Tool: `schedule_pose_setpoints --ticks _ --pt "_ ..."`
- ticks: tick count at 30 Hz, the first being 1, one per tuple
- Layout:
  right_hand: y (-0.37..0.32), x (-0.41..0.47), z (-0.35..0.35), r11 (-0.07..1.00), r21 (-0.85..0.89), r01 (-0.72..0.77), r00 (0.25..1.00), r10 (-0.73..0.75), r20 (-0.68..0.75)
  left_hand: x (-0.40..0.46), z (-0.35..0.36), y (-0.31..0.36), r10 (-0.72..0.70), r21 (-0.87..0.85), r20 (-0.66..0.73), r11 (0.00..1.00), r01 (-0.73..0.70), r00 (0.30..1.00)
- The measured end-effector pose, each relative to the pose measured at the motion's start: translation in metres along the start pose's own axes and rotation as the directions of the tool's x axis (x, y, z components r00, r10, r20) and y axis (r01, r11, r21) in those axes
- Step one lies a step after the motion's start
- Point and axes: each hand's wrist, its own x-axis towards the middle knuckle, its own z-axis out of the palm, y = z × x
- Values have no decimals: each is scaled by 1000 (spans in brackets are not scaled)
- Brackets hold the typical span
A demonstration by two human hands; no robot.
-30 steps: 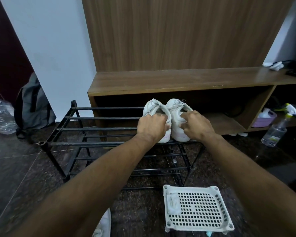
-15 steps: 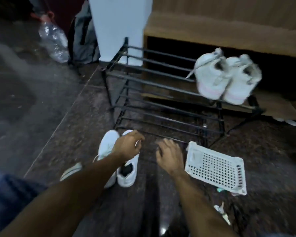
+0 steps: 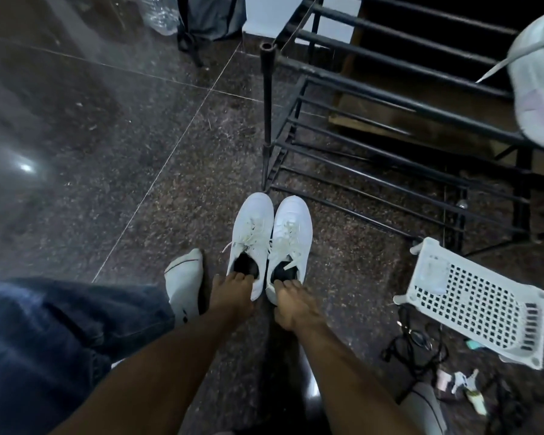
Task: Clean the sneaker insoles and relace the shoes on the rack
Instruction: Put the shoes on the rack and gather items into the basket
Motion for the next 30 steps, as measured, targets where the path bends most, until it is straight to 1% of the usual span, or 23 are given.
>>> schedule_pose_setpoints --ticks 2,4,5,10,12,13,16,18,19,22,24,27,30 --pt "0 8 2 1000 11 -25 1000 25 9 8 -3 -2 27 70 65 997 -32 997" --pt "1 11 4 1000 1 -21 1000 21 11 9 -5 2 70 131 87 988 -81 994" --pt "4 9 5 1000 -1 -8 1000 8 4 7 -5 6 98 134 83 985 -108 992" --pt "31 -30 -16 998 30 52 998 -50 -44 -12 -13 29 172 -1 -21 985 -172 985" --pt "46 -49 -37 997 48 59 997 -57 -52 -19 -32 41 203 -8 -84 979 -204 976" --pt "51 -57 -50 995 79 53 997 -48 -59 -24 -47 46 211 -37 -97 976 -215 973" --pt "62 -76 -91 985 169 26 995 -8 -104 -32 -94 47 236 -188 -35 953 -238 971" --pt "67 -89 -117 977 214 9 992 18 -122 -36 -126 43 271 -285 -29 921 -267 962" --pt "68 -96 -130 971 240 7 992 23 -122 -38 -142 42 297 -306 -25 907 -290 954" --pt "62 -123 -175 966 259 26 997 -5 -81 -61 -191 52 417 -332 5 858 -392 909" --pt "55 -144 -207 968 247 51 997 -36 -65 -79 -223 62 510 -371 18 802 -468 860" --pt "47 -176 -256 972 225 74 995 -56 -82 -112 -273 75 602 -366 25 749 -553 798" --pt "38 -214 -308 970 229 83 992 -58 -112 -146 -323 82 674 -336 -15 692 -638 739"
